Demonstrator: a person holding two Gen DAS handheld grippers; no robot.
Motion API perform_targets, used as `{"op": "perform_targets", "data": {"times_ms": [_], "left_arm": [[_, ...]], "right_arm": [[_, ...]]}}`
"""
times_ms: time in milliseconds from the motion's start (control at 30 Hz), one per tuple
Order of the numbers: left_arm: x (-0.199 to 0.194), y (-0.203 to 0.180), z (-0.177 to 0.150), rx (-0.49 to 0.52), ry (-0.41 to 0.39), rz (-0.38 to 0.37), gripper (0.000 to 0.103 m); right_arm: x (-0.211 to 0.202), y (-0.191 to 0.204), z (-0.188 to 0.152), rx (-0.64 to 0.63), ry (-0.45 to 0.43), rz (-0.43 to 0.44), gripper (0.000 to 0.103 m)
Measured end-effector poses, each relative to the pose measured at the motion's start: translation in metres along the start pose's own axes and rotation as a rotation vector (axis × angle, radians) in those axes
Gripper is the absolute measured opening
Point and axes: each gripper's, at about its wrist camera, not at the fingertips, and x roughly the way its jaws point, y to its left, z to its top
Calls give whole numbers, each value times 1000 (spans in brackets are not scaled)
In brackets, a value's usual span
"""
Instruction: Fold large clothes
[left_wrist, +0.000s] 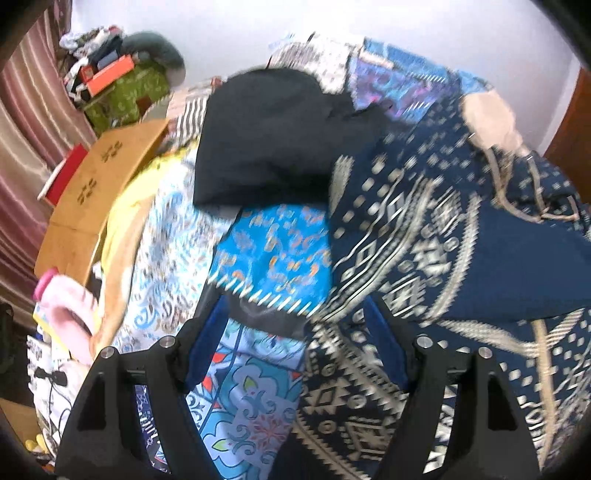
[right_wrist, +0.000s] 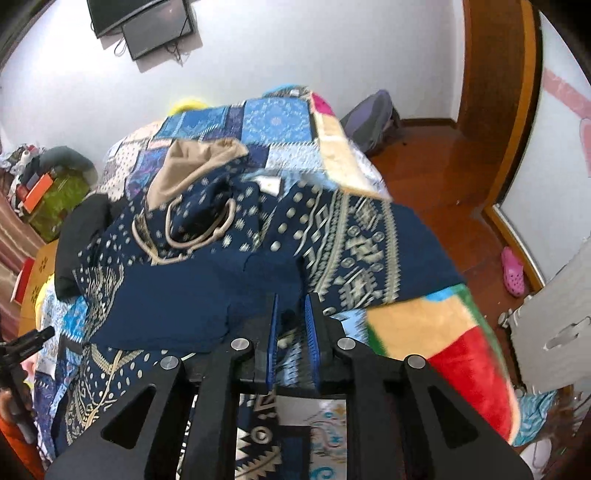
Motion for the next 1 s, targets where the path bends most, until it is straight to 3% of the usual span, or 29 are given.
{"op": "perform_targets", "data": {"times_ms": [100,167,267,433,567,867,1000], "left_arm": [[-19,-18,12,29,-55,-22,74],[-31,-30,24,47,-89,-48,75],[-46,-49,37,66,-131,-98,76],[-63,-87,52,99,-188,-190,84],[-62,-120,57,146,-192,-237,86],[-24,-173,53,224,-92,-272,86],[-8,-184,48,236,-46,-275,86]], "right_arm": [[-8,-16,6,35,-19,3,20],[-12,-28,9,67,-35,-5,39],[-22,-48,12,116,-87,-47,55],[-25,-81,17,196,-107,-75,58],[-13,-110,15,283,-70,-63,59],[48,-153,2,426,92,16,59],[81,-166,3,492,172,91,59]]}}
